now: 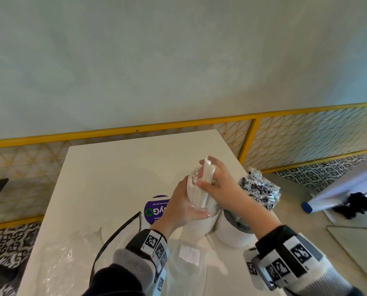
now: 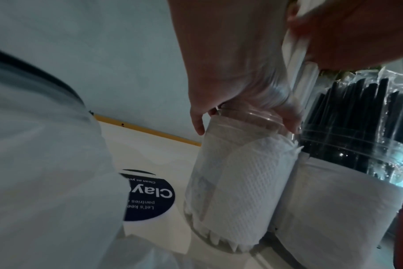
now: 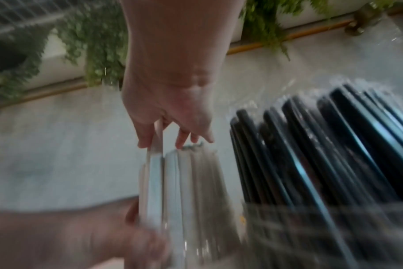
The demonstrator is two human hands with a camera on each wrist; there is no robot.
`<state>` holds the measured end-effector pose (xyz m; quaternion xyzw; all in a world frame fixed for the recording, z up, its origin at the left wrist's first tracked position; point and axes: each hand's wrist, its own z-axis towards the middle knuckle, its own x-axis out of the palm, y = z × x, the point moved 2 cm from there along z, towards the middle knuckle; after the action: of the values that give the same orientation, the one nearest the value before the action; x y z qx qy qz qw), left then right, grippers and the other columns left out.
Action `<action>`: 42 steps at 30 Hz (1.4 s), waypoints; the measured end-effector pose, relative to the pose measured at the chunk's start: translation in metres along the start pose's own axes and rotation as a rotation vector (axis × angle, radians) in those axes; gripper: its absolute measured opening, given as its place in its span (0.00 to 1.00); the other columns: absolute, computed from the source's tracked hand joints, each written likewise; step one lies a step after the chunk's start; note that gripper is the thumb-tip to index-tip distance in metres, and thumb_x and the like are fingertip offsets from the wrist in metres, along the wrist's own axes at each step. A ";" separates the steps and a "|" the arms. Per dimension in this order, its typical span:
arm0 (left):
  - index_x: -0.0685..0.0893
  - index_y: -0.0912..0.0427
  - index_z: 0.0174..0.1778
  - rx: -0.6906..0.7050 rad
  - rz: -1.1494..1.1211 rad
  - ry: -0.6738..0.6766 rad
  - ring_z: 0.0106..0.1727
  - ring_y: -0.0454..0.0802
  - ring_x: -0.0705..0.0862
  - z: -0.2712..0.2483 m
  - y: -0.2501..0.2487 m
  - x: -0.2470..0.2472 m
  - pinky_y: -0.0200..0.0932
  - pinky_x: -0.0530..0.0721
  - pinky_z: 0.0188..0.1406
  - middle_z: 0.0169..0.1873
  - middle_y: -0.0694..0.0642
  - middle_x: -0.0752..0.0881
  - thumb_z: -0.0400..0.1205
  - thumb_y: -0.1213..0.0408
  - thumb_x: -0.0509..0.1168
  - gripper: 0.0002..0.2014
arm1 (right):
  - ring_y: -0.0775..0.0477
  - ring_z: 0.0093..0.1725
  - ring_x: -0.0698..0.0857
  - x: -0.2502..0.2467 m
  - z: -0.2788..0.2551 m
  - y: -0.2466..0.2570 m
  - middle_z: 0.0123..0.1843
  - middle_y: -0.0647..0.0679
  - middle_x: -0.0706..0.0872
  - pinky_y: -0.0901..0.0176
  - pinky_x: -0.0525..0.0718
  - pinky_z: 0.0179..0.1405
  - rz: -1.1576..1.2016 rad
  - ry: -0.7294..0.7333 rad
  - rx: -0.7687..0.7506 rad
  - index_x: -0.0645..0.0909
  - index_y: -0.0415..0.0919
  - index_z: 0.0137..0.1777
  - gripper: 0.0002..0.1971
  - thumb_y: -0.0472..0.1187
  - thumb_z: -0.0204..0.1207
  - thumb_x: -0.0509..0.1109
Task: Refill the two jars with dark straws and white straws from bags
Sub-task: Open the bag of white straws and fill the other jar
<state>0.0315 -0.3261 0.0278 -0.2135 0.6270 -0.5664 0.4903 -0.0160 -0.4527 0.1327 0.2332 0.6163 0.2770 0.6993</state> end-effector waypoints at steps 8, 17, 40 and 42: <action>0.66 0.40 0.67 -0.098 0.055 -0.023 0.68 0.44 0.76 -0.011 0.005 -0.001 0.50 0.79 0.66 0.66 0.45 0.75 0.53 0.47 0.83 0.48 | 0.46 0.83 0.58 0.003 -0.014 0.023 0.83 0.44 0.61 0.49 0.56 0.81 -0.183 -0.277 -0.282 0.67 0.48 0.78 0.30 0.51 0.76 0.70; 0.67 0.43 0.75 -0.071 0.111 -0.040 0.70 0.38 0.76 -0.010 0.010 0.001 0.51 0.77 0.71 0.68 0.44 0.78 0.80 0.40 0.57 0.27 | 0.39 0.81 0.64 0.064 -0.030 0.005 0.80 0.39 0.68 0.42 0.54 0.77 -0.703 0.023 -0.112 0.67 0.33 0.78 0.31 0.54 0.83 0.47; 0.82 0.49 0.45 -0.520 0.322 -0.107 0.39 0.43 0.81 -0.183 0.026 -0.120 0.35 0.76 0.36 0.38 0.47 0.84 0.75 0.42 0.67 0.14 | 0.39 0.72 0.76 0.119 -0.121 0.000 0.75 0.44 0.71 0.50 0.73 0.71 -0.311 0.158 -0.254 0.71 0.39 0.75 0.38 0.69 0.77 0.55; 0.78 0.51 0.33 -0.585 0.369 0.070 0.30 0.43 0.78 -0.208 0.041 -0.107 0.35 0.72 0.31 0.28 0.46 0.80 0.77 0.39 0.63 0.19 | 0.39 0.85 0.46 0.154 -0.147 -0.030 0.86 0.44 0.41 0.41 0.45 0.81 -0.395 0.591 0.051 0.41 0.43 0.84 0.63 0.84 0.55 0.41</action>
<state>-0.0891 -0.1231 0.0045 -0.2085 0.8074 -0.2714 0.4806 -0.1449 -0.3734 -0.0199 0.0364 0.8318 0.1764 0.5250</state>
